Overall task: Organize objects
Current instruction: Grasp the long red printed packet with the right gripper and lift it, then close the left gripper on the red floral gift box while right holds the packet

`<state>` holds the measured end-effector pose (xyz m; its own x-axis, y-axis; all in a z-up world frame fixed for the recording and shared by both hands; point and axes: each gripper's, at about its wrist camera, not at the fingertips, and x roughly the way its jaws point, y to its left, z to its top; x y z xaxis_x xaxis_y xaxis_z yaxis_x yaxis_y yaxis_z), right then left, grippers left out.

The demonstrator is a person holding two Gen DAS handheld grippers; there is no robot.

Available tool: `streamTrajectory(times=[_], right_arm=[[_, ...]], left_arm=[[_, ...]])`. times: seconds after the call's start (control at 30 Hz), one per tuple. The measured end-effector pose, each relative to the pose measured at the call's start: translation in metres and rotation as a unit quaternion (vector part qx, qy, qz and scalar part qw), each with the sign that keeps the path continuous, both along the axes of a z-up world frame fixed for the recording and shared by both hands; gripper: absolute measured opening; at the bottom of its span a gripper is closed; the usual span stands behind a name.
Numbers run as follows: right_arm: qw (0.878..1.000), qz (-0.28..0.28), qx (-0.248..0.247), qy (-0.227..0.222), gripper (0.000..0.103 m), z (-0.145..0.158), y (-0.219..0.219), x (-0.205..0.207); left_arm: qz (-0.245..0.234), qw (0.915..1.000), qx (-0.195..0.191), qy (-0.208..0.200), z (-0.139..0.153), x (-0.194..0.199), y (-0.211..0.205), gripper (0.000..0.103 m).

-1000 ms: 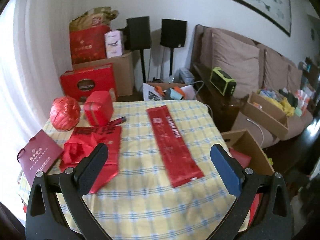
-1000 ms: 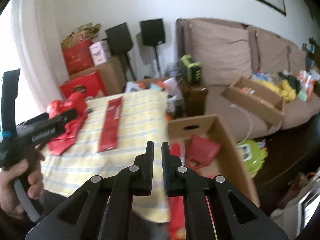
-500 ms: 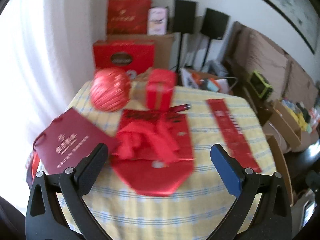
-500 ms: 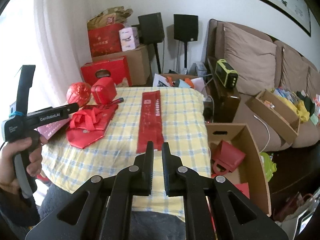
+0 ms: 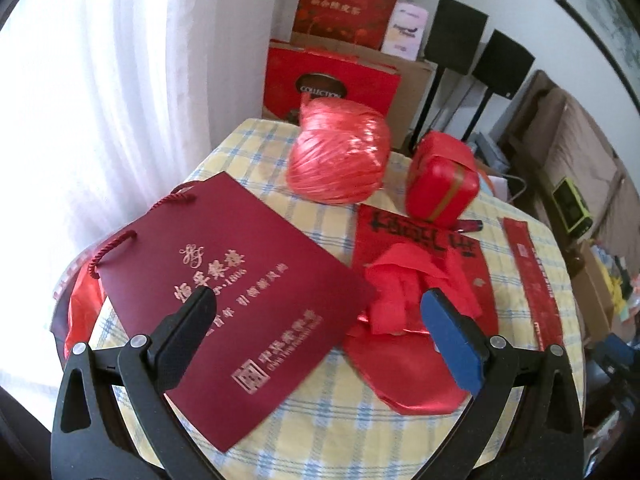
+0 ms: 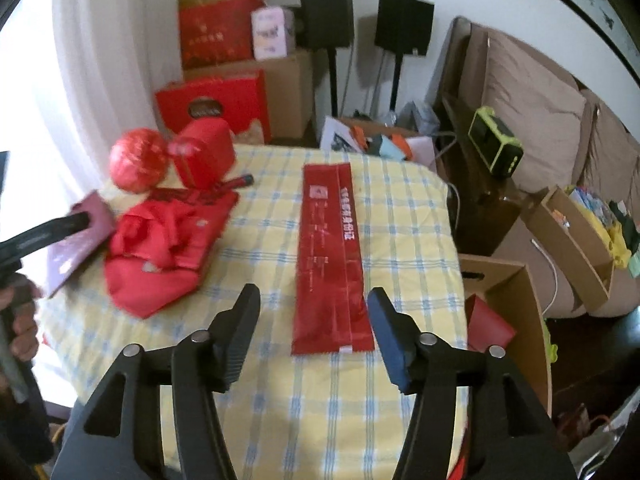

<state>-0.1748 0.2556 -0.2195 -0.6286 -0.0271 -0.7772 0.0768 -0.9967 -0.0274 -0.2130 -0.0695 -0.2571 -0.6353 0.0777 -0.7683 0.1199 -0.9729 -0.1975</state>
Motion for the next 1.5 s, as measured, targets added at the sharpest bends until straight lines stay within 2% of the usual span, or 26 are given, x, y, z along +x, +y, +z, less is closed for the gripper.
streamTrajectory(times=[0.07, 0.17, 0.23, 0.3, 0.47, 0.57, 0.6, 0.67, 0.97, 1.03, 1.23, 1.37, 1.5], right_arm=[[1.0, -0.005, 0.016, -0.012, 0.065, -0.012, -0.001, -0.016], [0.997, -0.021, 0.06, -0.034, 0.066, -0.035, -0.006, -0.043], [0.997, -0.023, 0.071, -0.035, 0.075, -0.044, -0.009, -0.054], [0.997, -0.027, 0.065, -0.039, 0.078, -0.053, -0.01, -0.061], [0.998, -0.027, 0.037, -0.045, 0.078, -0.068, -0.01, -0.06], [0.999, -0.022, 0.028, -0.038, 0.072, -0.072, -0.008, -0.056], [0.999, -0.024, 0.018, -0.037, 0.064, -0.072, -0.006, -0.055], [0.999, -0.03, 0.008, -0.036, 0.059, -0.072, -0.002, -0.053], [0.999, -0.03, 0.025, -0.004, 0.033, -0.07, -0.013, -0.036], [0.999, -0.034, 0.016, 0.002, 0.027, -0.069, -0.009, -0.033], [0.998, -0.052, -0.034, 0.029, 0.024, -0.062, 0.003, -0.02], [0.995, -0.059, -0.069, 0.051, 0.024, -0.055, 0.008, -0.012], [0.993, -0.068, -0.079, 0.053, 0.025, -0.058, 0.01, -0.01]], left_arm=[[0.001, 1.0, 0.005, -0.004, -0.004, -0.002, -0.004, 0.102], [0.0, 0.9998, 0.017, -0.009, -0.008, -0.004, -0.009, 0.102], [0.004, 0.9997, 0.022, -0.012, -0.01, -0.005, -0.011, 0.102], [0.01, 0.9996, 0.022, -0.013, -0.01, -0.006, -0.012, 0.102], [0.013, 0.9997, 0.013, -0.014, -0.009, -0.006, -0.01, 0.102], [0.012, 0.9998, 0.005, -0.012, -0.007, -0.005, -0.006, 0.102], [0.011, 0.9999, 0.003, -0.011, -0.006, -0.005, -0.004, 0.102], [0.009, 0.9999, 0.0, -0.01, -0.004, -0.004, -0.001, 0.102], [-0.003, 0.9998, -0.018, -0.003, 0.001, -0.001, 0.014, 0.102], [-0.003, 0.9998, -0.02, -0.004, 0.0, -0.001, 0.015, 0.102], [-0.011, 0.9995, -0.031, 0.0, 0.003, 0.0, 0.023, 0.102], [-0.013, 0.9996, -0.023, 0.012, 0.007, 0.002, 0.027, 0.102], [-0.021, 0.9993, -0.027, 0.016, 0.008, 0.003, 0.04, 0.102]])
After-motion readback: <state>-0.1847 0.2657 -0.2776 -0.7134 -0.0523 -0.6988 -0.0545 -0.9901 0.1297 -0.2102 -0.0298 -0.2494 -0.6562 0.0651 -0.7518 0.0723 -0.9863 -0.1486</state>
